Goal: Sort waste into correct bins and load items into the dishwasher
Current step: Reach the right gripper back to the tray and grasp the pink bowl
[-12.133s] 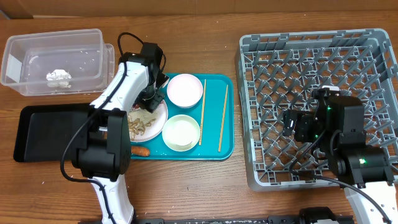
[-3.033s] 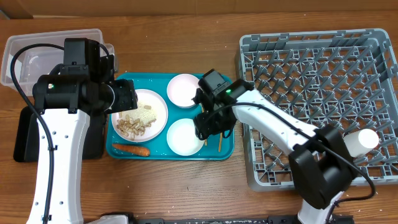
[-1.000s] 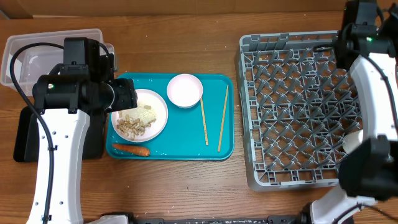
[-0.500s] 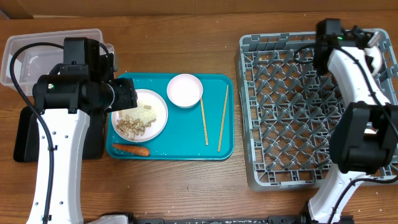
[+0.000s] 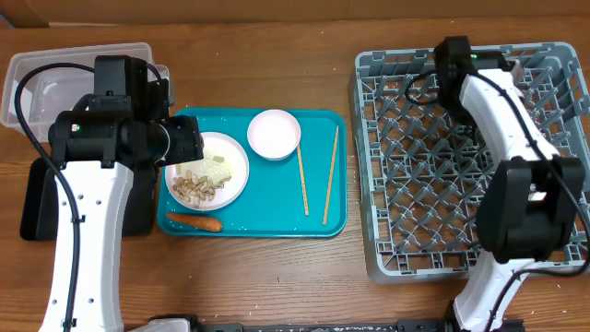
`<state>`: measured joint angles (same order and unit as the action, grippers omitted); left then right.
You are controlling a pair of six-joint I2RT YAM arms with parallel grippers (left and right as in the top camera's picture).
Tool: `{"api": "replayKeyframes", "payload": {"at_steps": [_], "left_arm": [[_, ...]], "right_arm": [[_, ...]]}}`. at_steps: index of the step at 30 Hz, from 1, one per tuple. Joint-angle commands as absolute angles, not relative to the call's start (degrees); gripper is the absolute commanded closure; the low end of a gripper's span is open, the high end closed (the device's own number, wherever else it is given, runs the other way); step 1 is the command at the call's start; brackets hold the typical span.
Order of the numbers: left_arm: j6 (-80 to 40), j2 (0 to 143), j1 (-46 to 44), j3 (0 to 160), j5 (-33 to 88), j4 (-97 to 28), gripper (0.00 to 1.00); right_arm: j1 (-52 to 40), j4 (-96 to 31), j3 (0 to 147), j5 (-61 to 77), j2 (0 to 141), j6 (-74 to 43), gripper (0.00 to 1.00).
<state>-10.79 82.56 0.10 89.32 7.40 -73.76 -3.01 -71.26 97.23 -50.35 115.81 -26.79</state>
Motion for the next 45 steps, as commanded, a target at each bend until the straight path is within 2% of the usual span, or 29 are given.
{"api": "replayKeyframes", "payload": {"at_steps": [1, 5, 10, 19, 24, 27, 34, 38, 41, 45], "left_arm": [[-10.76, 82.50, 0.25, 90.11, 7.05, -73.69, 0.33], [-10.76, 82.50, 0.25, 90.11, 7.05, -73.69, 0.32], [-10.74, 82.50, 0.25, 90.11, 7.05, -73.69, 0.29], [-10.76, 82.50, 0.25, 90.11, 7.05, -73.71, 0.28], [-10.74, 82.50, 0.25, 90.11, 7.05, -73.73, 0.28], [-10.76, 82.50, 0.25, 90.11, 7.05, -73.73, 0.28], [-10.76, 82.50, 0.25, 90.11, 7.05, -73.78, 0.28], [-10.74, 82.50, 0.25, 90.11, 7.05, -73.97, 0.28], [-10.74, 82.50, 0.25, 90.11, 7.05, -73.93, 0.29], [-10.76, 82.50, 0.25, 90.11, 7.05, -73.95, 0.29]], "right_arm": [[-7.62, -69.28, 102.04, -40.40, 107.22, -21.93, 0.24], [-12.67, -64.99, 104.14, -15.16, 105.21, -10.98, 0.24], [-18.65, -58.70, 102.65, 8.93, 106.39, -10.26, 0.25], [-28.53, -53.89, 102.26, 9.63, 114.69, -13.02, 0.27], [-30.35, -51.92, 102.26, 7.60, 120.73, -17.91, 0.28], [-30.70, -50.70, 102.26, 7.60, 123.66, -19.90, 0.32], [-30.79, -48.88, 102.26, 7.60, 127.55, -21.04, 0.49], [-30.79, -48.64, 102.28, 7.79, 128.05, -21.30, 0.79], [-30.79, -48.27, 103.18, 7.79, 127.48, -21.30, 0.96], [-30.30, -49.28, 105.93, 7.49, 125.45, -20.58, 0.96]]}}
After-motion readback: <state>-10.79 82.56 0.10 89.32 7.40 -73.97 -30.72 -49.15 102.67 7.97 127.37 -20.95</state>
